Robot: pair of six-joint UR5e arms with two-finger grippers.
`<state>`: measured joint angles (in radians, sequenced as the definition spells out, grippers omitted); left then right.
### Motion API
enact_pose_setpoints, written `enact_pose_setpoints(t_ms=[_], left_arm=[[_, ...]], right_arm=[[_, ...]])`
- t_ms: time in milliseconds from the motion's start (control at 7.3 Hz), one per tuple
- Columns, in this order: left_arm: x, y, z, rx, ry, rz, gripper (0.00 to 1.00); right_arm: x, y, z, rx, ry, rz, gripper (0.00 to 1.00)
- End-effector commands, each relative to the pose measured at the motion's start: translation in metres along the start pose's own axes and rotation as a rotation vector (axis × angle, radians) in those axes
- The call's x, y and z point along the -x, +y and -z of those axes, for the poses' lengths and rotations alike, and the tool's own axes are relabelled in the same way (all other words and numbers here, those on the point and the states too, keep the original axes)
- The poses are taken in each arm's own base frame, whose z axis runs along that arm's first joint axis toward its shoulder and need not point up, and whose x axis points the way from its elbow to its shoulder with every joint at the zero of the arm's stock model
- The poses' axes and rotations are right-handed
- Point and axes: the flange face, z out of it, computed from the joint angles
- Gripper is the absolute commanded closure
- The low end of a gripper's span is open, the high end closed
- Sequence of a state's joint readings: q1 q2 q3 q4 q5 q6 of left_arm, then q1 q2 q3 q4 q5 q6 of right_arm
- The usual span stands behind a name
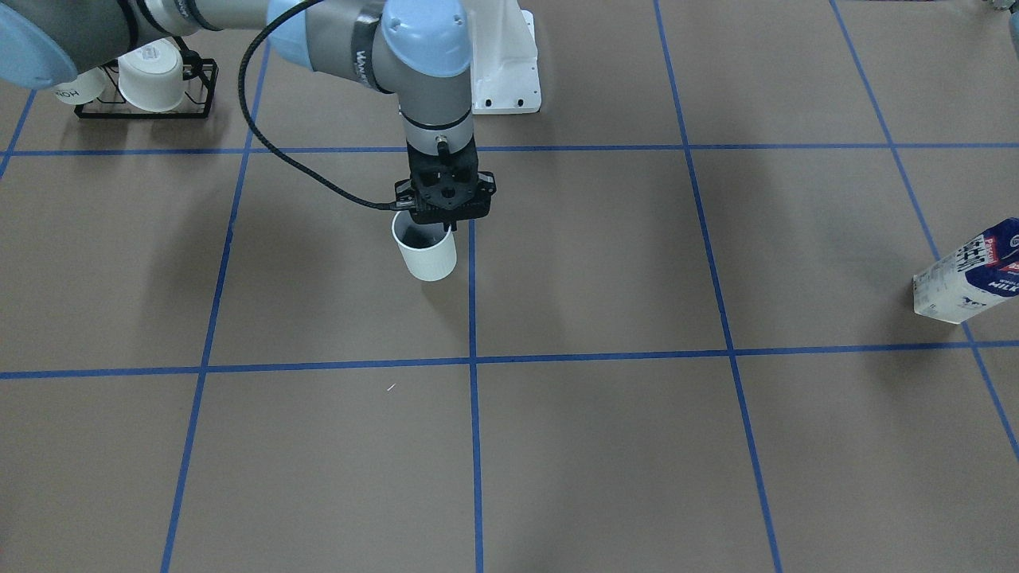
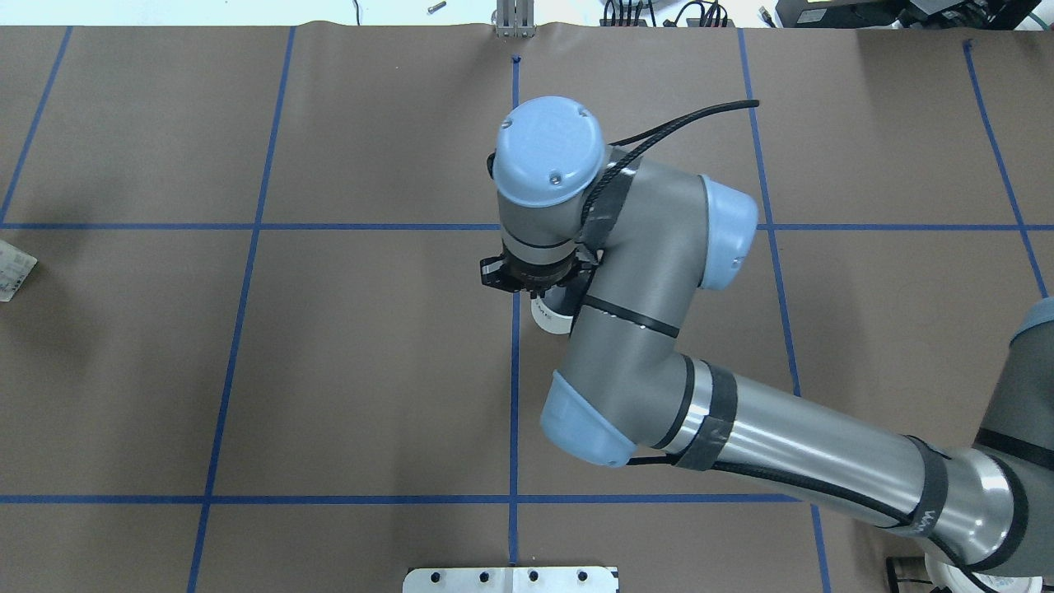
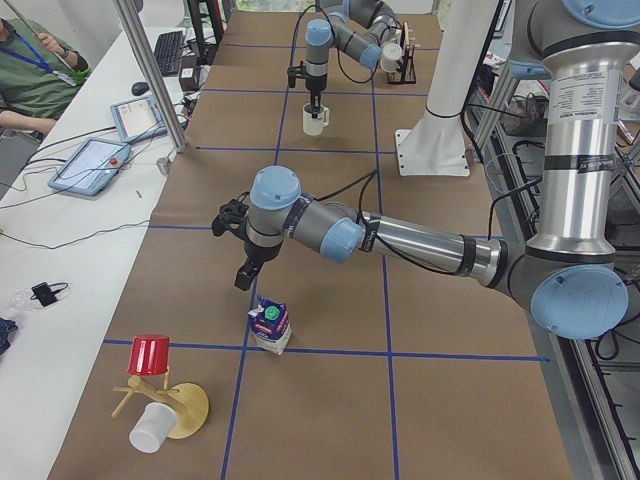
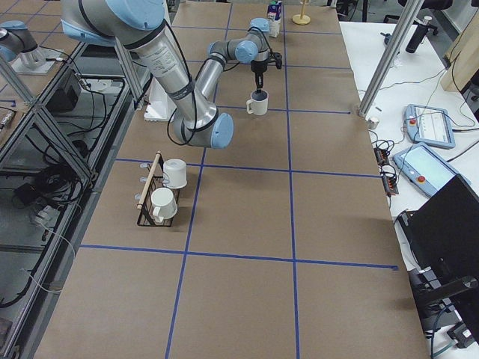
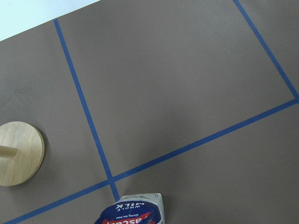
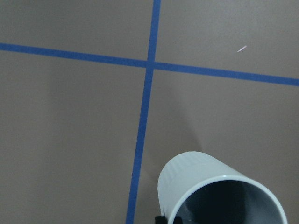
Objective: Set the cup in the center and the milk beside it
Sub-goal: 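Carry the white mug with the right gripper to the table's center square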
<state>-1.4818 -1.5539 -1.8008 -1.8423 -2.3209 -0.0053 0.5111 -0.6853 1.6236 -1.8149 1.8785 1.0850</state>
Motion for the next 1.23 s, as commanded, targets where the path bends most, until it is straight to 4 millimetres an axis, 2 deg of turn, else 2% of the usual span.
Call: enact_pose_setpoints(t_ms=[0, 685, 822, 959, 1096], left_arm=[[0.000, 0.000, -0.001, 0.001, 0.000, 0.000, 0.02], [0.000, -0.001, -0.001, 0.001, 0.001, -0.002, 0.02], [0.000, -0.001, -0.001, 0.001, 0.001, -0.002, 0.02], [0.000, -0.001, -0.001, 0.001, 0.001, 0.000, 0.02], [0.000, -0.001, -0.001, 0.001, 0.001, 0.000, 0.02]], right_arm=[[0.043, 0.014, -0.015, 0.046, 0.035, 0.003, 1.00], [0.048, 0.005, -0.031, 0.006, 0.028, 0.015, 1.00], [0.048, 0.002, -0.039, 0.000, 0.030, 0.015, 0.91], [0.049, 0.001, -0.039, -0.008, 0.034, 0.015, 0.74], [0.051, 0.000, -0.036, -0.011, 0.031, 0.016, 0.37]])
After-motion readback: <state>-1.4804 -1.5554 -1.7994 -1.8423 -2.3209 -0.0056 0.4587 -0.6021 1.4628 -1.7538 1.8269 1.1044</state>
